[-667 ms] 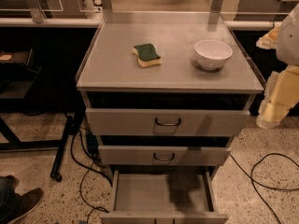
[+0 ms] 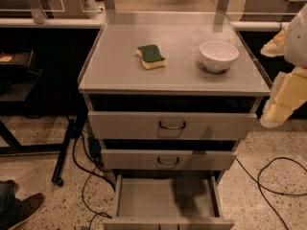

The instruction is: Close bottom drawer

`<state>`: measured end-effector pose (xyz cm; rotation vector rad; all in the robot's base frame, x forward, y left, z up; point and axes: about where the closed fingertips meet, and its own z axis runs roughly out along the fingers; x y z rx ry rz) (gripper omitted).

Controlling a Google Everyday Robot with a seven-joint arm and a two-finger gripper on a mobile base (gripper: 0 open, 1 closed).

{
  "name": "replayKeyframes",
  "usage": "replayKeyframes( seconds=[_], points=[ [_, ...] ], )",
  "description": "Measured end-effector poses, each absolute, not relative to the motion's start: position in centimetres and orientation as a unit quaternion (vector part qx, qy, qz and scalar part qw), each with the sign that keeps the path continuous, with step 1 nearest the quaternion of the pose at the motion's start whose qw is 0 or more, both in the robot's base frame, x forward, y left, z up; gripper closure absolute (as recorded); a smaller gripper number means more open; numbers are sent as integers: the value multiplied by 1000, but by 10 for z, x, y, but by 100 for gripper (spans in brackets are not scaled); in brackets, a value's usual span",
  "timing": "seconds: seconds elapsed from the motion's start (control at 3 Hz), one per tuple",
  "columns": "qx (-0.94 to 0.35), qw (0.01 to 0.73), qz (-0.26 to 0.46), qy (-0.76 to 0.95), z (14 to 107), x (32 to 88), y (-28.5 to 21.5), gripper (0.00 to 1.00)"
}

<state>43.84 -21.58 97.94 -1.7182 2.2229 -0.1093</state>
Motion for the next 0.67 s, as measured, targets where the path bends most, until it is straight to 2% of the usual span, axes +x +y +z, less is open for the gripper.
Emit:
replayKeyframes(
  seconds=[0.67],
  points=[
    [-603, 164, -38, 780, 979, 438, -216, 63]
  ],
)
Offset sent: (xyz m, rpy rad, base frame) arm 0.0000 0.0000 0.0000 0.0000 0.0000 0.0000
